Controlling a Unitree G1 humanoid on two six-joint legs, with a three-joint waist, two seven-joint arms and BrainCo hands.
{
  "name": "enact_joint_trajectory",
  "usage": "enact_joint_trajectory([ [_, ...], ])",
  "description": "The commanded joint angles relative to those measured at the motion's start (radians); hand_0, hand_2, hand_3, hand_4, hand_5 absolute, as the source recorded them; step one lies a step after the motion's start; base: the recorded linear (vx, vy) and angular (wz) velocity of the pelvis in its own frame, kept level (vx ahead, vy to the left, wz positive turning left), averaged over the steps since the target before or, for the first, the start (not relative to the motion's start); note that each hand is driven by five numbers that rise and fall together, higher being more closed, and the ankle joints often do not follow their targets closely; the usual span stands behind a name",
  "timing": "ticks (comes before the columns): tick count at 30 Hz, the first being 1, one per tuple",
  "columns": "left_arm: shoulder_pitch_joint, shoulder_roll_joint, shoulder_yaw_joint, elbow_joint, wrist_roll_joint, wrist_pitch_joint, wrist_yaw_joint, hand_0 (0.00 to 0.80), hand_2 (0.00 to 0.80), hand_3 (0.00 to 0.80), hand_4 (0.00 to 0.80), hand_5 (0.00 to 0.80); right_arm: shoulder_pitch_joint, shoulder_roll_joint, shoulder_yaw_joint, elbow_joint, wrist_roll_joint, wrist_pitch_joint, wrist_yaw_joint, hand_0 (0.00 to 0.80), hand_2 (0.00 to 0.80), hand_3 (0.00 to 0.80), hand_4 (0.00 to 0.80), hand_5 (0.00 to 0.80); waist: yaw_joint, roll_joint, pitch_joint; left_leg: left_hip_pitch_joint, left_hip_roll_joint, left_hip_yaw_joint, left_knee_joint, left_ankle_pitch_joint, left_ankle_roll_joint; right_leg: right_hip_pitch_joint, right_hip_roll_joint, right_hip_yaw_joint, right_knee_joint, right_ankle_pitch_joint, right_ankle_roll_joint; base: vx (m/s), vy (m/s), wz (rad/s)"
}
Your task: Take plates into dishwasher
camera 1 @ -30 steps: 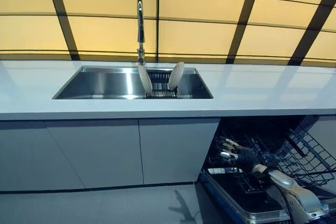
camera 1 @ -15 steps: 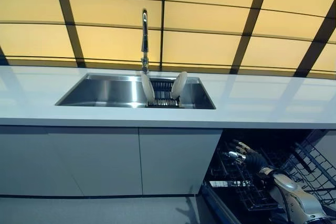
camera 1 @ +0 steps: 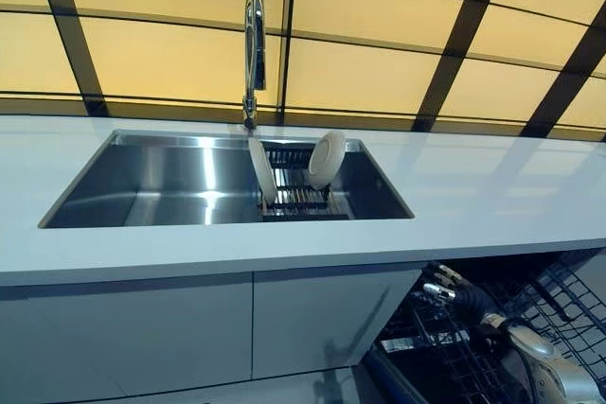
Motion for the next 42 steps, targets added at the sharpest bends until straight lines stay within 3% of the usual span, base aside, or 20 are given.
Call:
enact_joint_trajectory([
  [1, -0.015, -0.021, 0.044, 0.091, 0.023, 0.047, 0.102, 0.0, 0.0, 0.0, 0.0, 0.0, -0.077, 0.0, 0.018, 0.037, -0.028, -0.049, -0.054, 0.0, 0.0, 0.0, 0.0, 0.0, 0.02, -0.013, -0.067, -0.04, 0.027, -0.037, 0.021, -0.039, -0.012, -0.022, -0.046, -0.04, 0.073, 0.045, 0.025, 0.097, 0.07, -0.36],
  [5, -0.006, -0.029, 0.061, 0.097, 0.023, 0.07, 0.134, 0.0, 0.0, 0.0, 0.0, 0.0, -0.101, 0.017, 0.023, 0.069, -0.032, -0.05, -0.09, 0.0, 0.0, 0.0, 0.0, 0.0, 0.019, -0.015, -0.079, -0.047, 0.002, -0.035, 0.067, -0.066, 0.012, -0.03, -0.054, -0.004, 0.15, 0.073, 0.035, 0.099, 0.07, -0.19],
  [8, 0.003, -0.034, 0.041, 0.081, 0.086, 0.072, 0.12, 0.0, 0.0, 0.0, 0.0, 0.0, -0.081, 0.042, 0.001, 0.083, -0.033, -0.062, -0.113, 0.0, 0.0, 0.0, 0.0, 0.0, 0.01, -0.005, -0.086, -0.028, -0.029, -0.036, 0.071, -0.084, 0.042, -0.074, -0.079, 0.015, 0.327, 0.187, 0.037, 0.113, 0.139, -0.12],
  [9, 0.004, -0.034, 0.037, 0.08, 0.092, 0.073, 0.115, 0.0, 0.0, 0.0, 0.0, 0.0, -0.078, 0.044, -0.001, 0.083, -0.036, -0.065, -0.116, 0.0, 0.0, 0.0, 0.0, 0.0, 0.01, -0.003, -0.086, -0.024, -0.031, -0.036, 0.068, -0.084, 0.044, -0.082, -0.081, 0.017, 0.344, 0.194, 0.037, 0.155, 0.212, 0.1],
  [10, 0.006, -0.029, 0.013, 0.072, 0.119, 0.081, 0.082, 0.0, 0.0, 0.0, 0.0, 0.0, -0.058, 0.053, -0.013, 0.076, -0.055, -0.069, -0.132, 0.0, 0.0, 0.0, 0.0, 0.0, -0.004, 0.026, -0.083, -0.001, -0.029, -0.033, 0.061, -0.094, 0.053, -0.132, -0.075, 0.026, 0.496, 0.236, 0.032, 0.187, 0.221, 0.23],
  [12, 0.016, -0.02, -0.014, 0.062, 0.156, 0.092, 0.038, 0.0, 0.0, 0.0, 0.0, 0.0, -0.02, 0.054, -0.031, 0.055, -0.055, -0.069, -0.155, 0.0, 0.0, 0.0, 0.0, 0.0, -0.024, 0.053, -0.078, 0.027, -0.027, -0.041, 0.06, -0.108, 0.06, -0.22, -0.056, 0.047, 0.658, 0.259, 0.025, 0.246, 0.224, 0.58],
  [13, 0.03, -0.006, -0.024, 0.047, 0.163, 0.105, 0.018, 0.0, 0.0, 0.0, 0.0, 0.0, 0.018, 0.046, -0.051, 0.033, -0.056, -0.054, -0.159, 0.0, 0.0, 0.0, 0.0, 0.0, -0.048, 0.069, -0.067, 0.067, -0.027, -0.049, 0.05, -0.119, 0.062, -0.306, -0.038, 0.036, 0.714, 0.268, 0.022, 0.281, 0.142, 0.84],
  [15, 0.032, 0.006, -0.021, 0.032, 0.142, 0.11, 0.017, 0.0, 0.0, 0.0, 0.0, 0.0, 0.041, 0.034, -0.064, 0.022, -0.059, -0.047, -0.154, 0.0, 0.0, 0.0, 0.0, 0.0, -0.068, 0.065, -0.058, 0.105, -0.031, -0.046, 0.028, -0.123, 0.055, -0.362, -0.045, 0.015, 0.629, 0.273, 0.024, 0.3, -0.01, 0.6],
  [19, 0.017, 0.01, -0.011, -0.013, 0.113, 0.121, 0.016, 0.0, 0.0, 0.0, 0.0, 0.0, 0.042, 0.019, -0.086, 0.021, -0.055, -0.046, -0.148, 0.0, 0.0, 0.0, 0.0, 0.0, -0.098, 0.037, -0.042, 0.169, -0.025, -0.062, 0.012, -0.159, 0.024, -0.39, -0.08, -0.001, 0.253, 0.269, 0.02, 0.232, -0.207, 0.42],
  [20, 0.004, 0.005, -0.017, -0.028, 0.109, 0.12, 0.028, 0.0, 0.0, 0.0, 0.0, 0.0, 0.019, 0.014, -0.085, 0.037, -0.057, -0.059, -0.142, 0.0, 0.0, 0.0, 0.0, 0.0, -0.102, 0.04, -0.027, 0.187, -0.006, -0.075, 0.024, -0.19, 0.013, -0.388, -0.086, -0.007, 0.144, 0.277, 0.021, 0.139, -0.208, 0.54],
  [22, -0.004, 0.002, -0.018, -0.037, 0.098, 0.114, 0.028, 0.0, 0.0, 0.0, 0.0, 0.0, -0.015, 0.011, -0.082, 0.054, -0.054, -0.063, -0.146, 0.0, 0.0, 0.0, 0.0, 0.0, -0.098, 0.035, -0.021, 0.19, 0.001, -0.07, 0.044, -0.22, 0.01, -0.377, -0.084, -0.018, 0.097, 0.247, 0.024, 0.128, -0.17, 0.25],
  [25, 0.018, -0.022, 0.003, -0.033, 0.067, 0.091, 0.044, 0.0, 0.0, 0.0, 0.0, 0.0, -0.044, -0.002, -0.076, 0.059, -0.041, -0.036, -0.165, 0.0, 0.0, 0.0, 0.0, 0.0, -0.09, 0.017, -0.037, 0.196, 0.006, -0.057, 0.099, -0.239, -0.007, -0.301, -0.082, -0.031, 0.076, 0.228, 0.026, 0.19, -0.159, 0.31],
  [29, 0.021, -0.045, 0.012, 0.01, 0.111, 0.074, 0.028, 0.0, 0.0, 0.0, 0.0, 0.0, -0.036, 0.015, -0.058, 0.045, -0.062, -0.026, -0.183, 0.0, 0.0, 0.0, 0.0, 0.0, -0.087, 0.01, -0.062, 0.226, 0.03, -0.041, 0.051, -0.214, -0.019, -0.239, -0.068, -0.05, 0.037, 0.213, 0.029, 0.158, -0.114, 0.07],
  [36, 0.036, -0.039, 0.014, 0.034, 0.058, 0.06, 0.038, 0.0, 0.0, 0.0, 0.0, 0.0, -0.055, 0.018, -0.041, 0.061, -0.111, -0.026, -0.221, 0.0, 0.0, 0.0, 0.0, 0.0, -0.086, 0.023, -0.062, 0.237, 0.031, -0.037, 0.028, -0.209, -0.027, -0.228, -0.065, -0.056, 0.02, 0.208, 0.031, 0.073, -0.056, -0.34],
  [38, 0.06, -0.031, 0.028, 0.054, 0.08, 0.042, 0.024, 0.0, 0.0, 0.0, 0.0, 0.0, -0.08, 0.024, -0.023, 0.057, -0.12, -0.033, -0.232, 0.0, 0.0, 0.0, 0.0, 0.0, -0.074, 0.028, -0.047, 0.24, 0.022, -0.039, 0.009, -0.2, -0.024, -0.246, -0.072, -0.075, 0.019, 0.228, 0.045, 0.124, -0.093, -0.19],
  [42, 0.053, -0.029, 0.008, 0.048, 0.084, 0.027, 0.027, 0.0, 0.0, 0.0, 0.0, 0.0, -0.133, 0.031, -0.014, 0.062, -0.158, -0.059, -0.288, 0.0, 0.0, 0.0, 0.0, 0.0, -0.057, 0.034, -0.038, 0.219, 0.03, -0.058, -0.001, -0.176, -0.027, -0.235, -0.05, -0.085, 0.039, 0.198, 0.028, 0.106, -0.098, -0.03],
])
